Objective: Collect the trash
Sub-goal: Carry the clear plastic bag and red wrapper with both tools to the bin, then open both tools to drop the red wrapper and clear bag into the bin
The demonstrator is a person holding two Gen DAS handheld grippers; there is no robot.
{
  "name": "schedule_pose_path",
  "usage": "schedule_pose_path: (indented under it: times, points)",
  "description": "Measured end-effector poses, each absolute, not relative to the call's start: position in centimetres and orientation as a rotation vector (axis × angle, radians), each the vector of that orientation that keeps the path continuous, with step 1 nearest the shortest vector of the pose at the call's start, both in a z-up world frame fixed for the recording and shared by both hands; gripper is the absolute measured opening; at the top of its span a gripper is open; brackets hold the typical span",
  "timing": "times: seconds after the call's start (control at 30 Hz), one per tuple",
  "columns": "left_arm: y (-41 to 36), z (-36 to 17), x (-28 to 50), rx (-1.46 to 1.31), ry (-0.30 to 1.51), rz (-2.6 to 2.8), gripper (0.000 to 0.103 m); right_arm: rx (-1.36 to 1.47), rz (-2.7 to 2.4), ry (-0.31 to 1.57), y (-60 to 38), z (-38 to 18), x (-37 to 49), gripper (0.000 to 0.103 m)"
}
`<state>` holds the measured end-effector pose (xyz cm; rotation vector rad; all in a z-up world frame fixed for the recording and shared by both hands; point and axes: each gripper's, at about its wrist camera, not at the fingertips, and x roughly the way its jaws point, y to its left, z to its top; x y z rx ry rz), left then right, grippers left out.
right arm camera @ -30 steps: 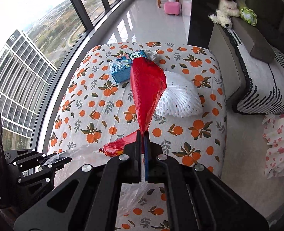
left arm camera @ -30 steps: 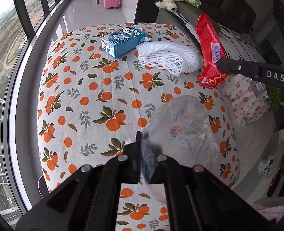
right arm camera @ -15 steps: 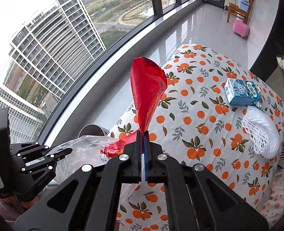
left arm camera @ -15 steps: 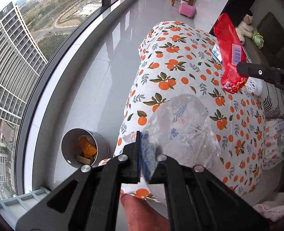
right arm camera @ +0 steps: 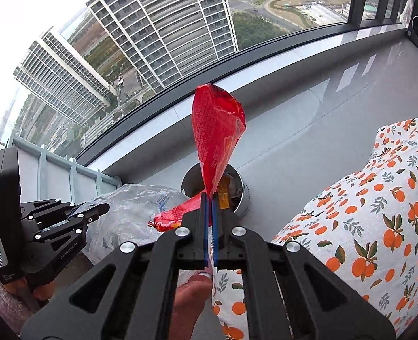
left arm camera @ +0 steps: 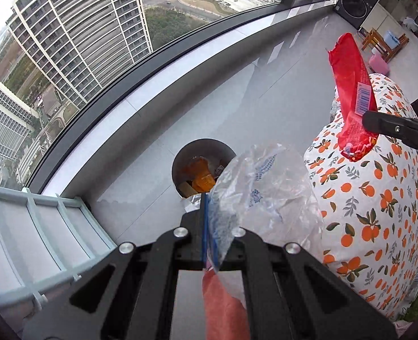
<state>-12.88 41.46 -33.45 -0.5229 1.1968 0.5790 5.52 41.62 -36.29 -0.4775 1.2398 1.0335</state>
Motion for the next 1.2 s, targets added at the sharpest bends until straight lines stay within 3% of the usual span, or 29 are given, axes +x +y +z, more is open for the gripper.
schedule_pose_path:
  times: [0.27,0.53,0.6,0.73,1.07,1.2]
  points:
    - [48.0,-43.3,-16.3,-0.621,1.217,0.695,0.003,-0.62,1.07,1.331,50.4,-48.0,3.5,0.002]
    - [50.0,-48.8,-16.0,-0.64,1.231,0.683,0.003,-0.75,1.001,1.4,53.4,-56.5,2.8,0.006]
    - [50.3,-49.5,-15.6,-0.645,1.234,0.674,0.003,-0.758,0.989,1.406,53.6,-57.2,2.6,0.011]
    - [50.3,-49.9,-14.8,-0.648,1.233,0.66,0.003,-0.748,0.974,1.397,53.4,-57.2,2.5,0.034]
    - [50.9,-50.6,-11.0,-0.606,1.179,0.642,0.003,-0.677,0.955,1.395,52.2,-55.8,3.5,0.034]
    - [51.0,-52.7,-8.5,-0.557,1.216,0.638,0.008,-0.639,0.929,1.389,51.1,-54.9,4.4,0.034]
